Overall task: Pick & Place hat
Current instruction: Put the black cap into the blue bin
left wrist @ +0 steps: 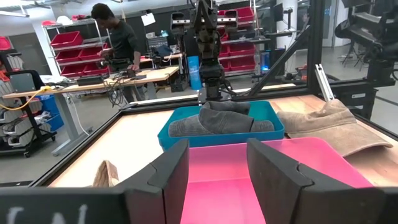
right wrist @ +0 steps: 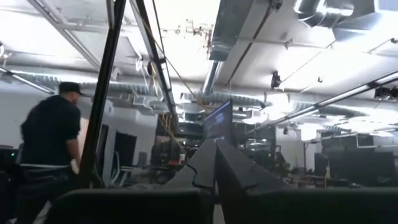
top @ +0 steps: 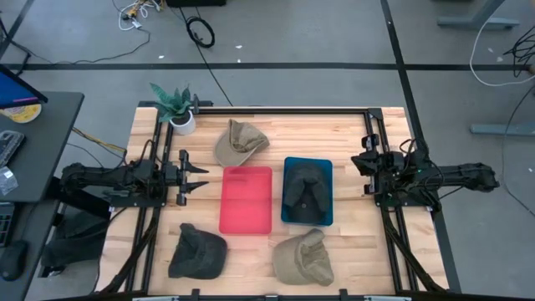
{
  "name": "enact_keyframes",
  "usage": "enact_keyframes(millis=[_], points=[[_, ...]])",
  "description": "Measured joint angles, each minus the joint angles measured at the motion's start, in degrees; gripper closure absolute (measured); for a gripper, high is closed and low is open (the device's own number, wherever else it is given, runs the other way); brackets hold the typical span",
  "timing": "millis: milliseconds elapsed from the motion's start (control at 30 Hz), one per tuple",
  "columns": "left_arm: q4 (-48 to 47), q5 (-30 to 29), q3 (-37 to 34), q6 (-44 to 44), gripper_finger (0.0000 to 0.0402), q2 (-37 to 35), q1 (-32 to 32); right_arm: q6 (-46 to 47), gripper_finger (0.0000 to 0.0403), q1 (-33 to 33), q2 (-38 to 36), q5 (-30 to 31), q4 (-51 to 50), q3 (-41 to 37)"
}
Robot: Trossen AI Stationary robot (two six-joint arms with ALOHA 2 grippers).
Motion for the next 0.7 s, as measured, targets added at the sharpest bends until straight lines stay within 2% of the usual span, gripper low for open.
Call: enact_keyframes(millis=[367, 500, 700], points=[[0.0, 0.0, 0.0, 0.0, 0.0236, 0.0, 0.0, 0.3, 0.0388, 0.0, -9.5, 0.3, -11.6, 0.0], [0.0, 0.0, 0.0, 0.0, 0.0236, 0.0, 0.0, 1.9, 0.0388, 0.0, -14.5, 4.9, -18.0, 0.0], [0.0, 0.0, 0.0, 0.0, 0.0236, 0.0, 0.0, 1.4, 0.0388, 0.0, -15.0, 7.0, -24.9, 0.0]])
